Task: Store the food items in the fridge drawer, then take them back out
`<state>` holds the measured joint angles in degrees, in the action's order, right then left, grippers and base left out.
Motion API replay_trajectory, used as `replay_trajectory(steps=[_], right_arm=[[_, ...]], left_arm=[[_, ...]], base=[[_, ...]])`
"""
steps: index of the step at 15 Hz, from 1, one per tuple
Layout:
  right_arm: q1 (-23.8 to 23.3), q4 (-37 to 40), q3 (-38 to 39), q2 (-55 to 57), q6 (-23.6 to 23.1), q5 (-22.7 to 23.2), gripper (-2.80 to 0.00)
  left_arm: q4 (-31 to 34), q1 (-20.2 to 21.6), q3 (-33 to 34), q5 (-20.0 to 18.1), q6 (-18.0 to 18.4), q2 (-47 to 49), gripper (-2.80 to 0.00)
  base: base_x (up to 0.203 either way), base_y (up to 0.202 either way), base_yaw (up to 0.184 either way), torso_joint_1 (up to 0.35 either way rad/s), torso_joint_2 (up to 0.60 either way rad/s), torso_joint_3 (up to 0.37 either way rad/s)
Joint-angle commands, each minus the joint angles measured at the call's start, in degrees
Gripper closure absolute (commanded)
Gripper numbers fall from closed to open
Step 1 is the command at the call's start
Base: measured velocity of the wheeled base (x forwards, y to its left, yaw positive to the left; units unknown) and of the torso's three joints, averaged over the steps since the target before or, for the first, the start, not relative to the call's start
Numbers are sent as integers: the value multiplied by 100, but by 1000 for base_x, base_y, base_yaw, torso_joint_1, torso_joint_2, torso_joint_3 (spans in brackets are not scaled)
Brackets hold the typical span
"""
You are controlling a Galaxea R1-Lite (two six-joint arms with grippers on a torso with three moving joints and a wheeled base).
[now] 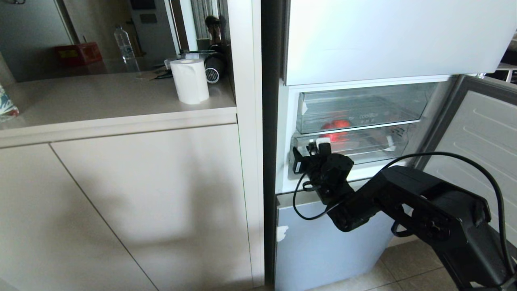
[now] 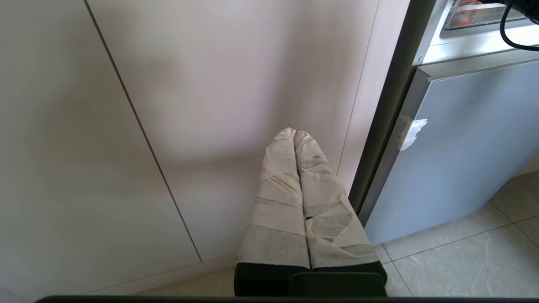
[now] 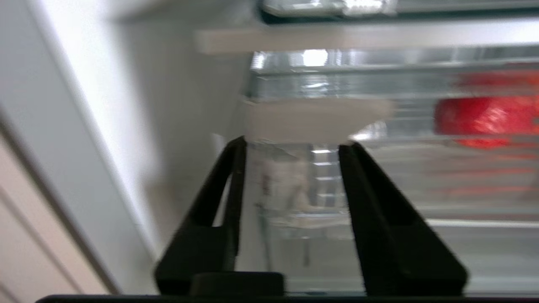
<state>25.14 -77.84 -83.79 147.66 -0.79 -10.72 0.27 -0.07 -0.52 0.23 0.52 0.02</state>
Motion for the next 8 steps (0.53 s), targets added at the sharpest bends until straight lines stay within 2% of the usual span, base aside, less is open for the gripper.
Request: replay_trajectory(steps=[1,5,8], right_arm=[[25,-47,20,-10,0,-18,0],[66,-169,284,-93,0,-18,0],[103,-422,917,-296,0,-26,0]], left_arm=[[0,-1,0,4,0,-2,0],[0,-1,0,4,0,-2,0],[0,-1,0,4,0,-2,0]], base=[[0,0,0,0,0,0],[0,0,0,0,0,0],[0,0,0,0,0,0]])
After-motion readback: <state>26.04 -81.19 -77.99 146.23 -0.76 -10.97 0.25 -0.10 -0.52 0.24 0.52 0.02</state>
